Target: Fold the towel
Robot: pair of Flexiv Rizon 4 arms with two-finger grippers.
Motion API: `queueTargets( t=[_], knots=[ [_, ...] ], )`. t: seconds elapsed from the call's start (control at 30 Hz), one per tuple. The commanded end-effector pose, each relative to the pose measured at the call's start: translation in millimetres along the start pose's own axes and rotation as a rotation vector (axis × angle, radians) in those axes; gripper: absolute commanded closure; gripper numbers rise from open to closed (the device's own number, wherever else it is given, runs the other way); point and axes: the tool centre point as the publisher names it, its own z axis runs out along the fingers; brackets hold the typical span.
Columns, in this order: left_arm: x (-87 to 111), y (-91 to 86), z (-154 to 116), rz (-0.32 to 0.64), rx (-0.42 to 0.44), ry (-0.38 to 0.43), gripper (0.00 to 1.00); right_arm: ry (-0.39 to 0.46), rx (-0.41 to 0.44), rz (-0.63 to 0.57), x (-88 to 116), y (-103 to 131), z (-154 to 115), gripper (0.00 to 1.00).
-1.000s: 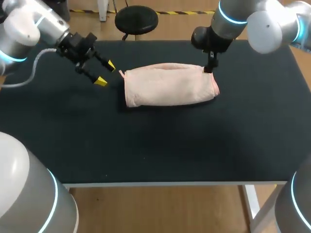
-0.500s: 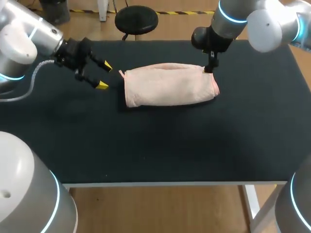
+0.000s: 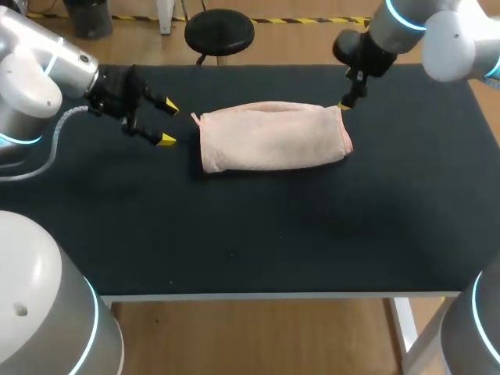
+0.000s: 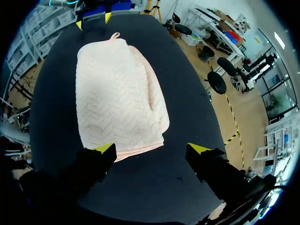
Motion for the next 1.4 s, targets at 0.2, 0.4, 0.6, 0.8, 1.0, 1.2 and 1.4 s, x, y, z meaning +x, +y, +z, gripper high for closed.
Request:
queueTargets(
  t=[0.2, 0.4, 0.6, 0.8, 1.0, 1.2, 1.4],
  knots=[
    [0.9, 0.5, -0.3, 0.001, 0.001, -0.003, 0.00, 0.150, -0.414, 0.611, -13.2, -8.7, 2.4, 0.00],
    [0.9, 0.5, -0.3, 0.001, 0.001, -0.003, 0.00, 0.273, -0.403, 0.768, -4.3, -8.1, -5.5, 0.00],
    [0.9, 0.5, -0.3, 0.001, 0.001, -0.003, 0.00, 0.387, -0.345, 0.855, 16.9, -8.8, 0.4, 0.00],
    [0.9, 0.5, -0.3, 0.001, 0.001, -0.003, 0.00, 0.443, -0.228, 0.867, 28.1, -18.8, 10.8, 0.00],
    [0.9, 0.5, -0.3, 0.001, 0.001, -0.003, 0.00, 0.517, -0.199, 0.882, 32.0, -33.1, 15.6, 0.00],
    [0.9, 0.5, -0.3, 0.001, 0.001, -0.003, 0.00, 0.588, -0.171, 0.848, 42.3, -35.0, 29.4, 0.00],
    [0.9, 0.5, -0.3, 0.001, 0.001, -0.003, 0.00, 0.625, -0.145, 0.842, 50.7, -40.4, 43.6, 0.00]
  ],
)
